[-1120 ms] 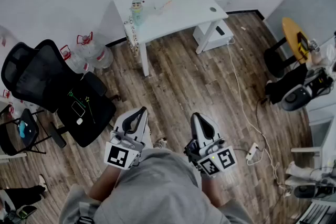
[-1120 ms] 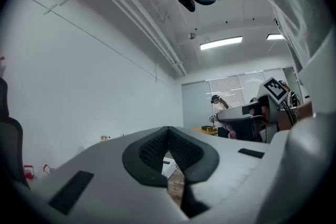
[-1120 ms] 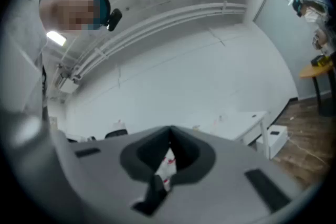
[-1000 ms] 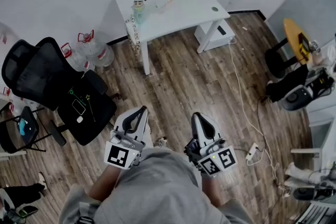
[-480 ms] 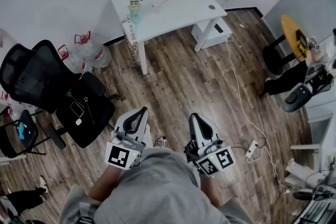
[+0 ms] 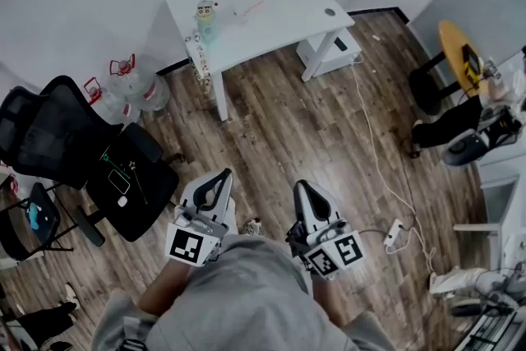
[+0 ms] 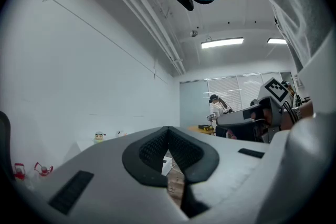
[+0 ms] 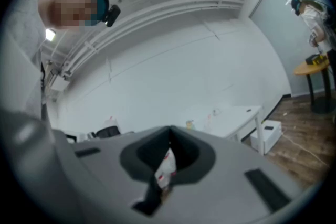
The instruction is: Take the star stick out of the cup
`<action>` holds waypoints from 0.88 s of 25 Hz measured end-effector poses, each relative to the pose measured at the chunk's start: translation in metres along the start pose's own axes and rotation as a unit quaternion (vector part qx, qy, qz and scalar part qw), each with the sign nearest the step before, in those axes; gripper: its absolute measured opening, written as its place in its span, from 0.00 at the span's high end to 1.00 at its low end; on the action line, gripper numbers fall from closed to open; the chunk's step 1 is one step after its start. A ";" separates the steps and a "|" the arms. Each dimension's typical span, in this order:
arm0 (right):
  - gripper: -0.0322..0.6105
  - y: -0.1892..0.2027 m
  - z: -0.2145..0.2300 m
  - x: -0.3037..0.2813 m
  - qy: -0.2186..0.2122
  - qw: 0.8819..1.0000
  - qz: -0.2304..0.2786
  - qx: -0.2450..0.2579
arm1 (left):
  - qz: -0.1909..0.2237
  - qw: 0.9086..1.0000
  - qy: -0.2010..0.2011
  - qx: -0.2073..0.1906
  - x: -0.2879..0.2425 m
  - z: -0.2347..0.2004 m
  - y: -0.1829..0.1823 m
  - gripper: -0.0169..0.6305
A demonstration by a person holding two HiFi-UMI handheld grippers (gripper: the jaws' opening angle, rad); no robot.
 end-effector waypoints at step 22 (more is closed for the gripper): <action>0.89 0.025 0.042 -0.159 0.034 0.999 -0.003 0.001 | 0.005 0.999 0.043 0.007 -0.117 -0.137 0.023 0.93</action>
Point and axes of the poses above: the fingertips, and each gripper's own axes: x backward along the fingers, z to its right, y out of its underside, the point moved 9 cm from there along x, backward along the fingers, and after that the axes turned 15 degrees about z, right-handed, at the moved point
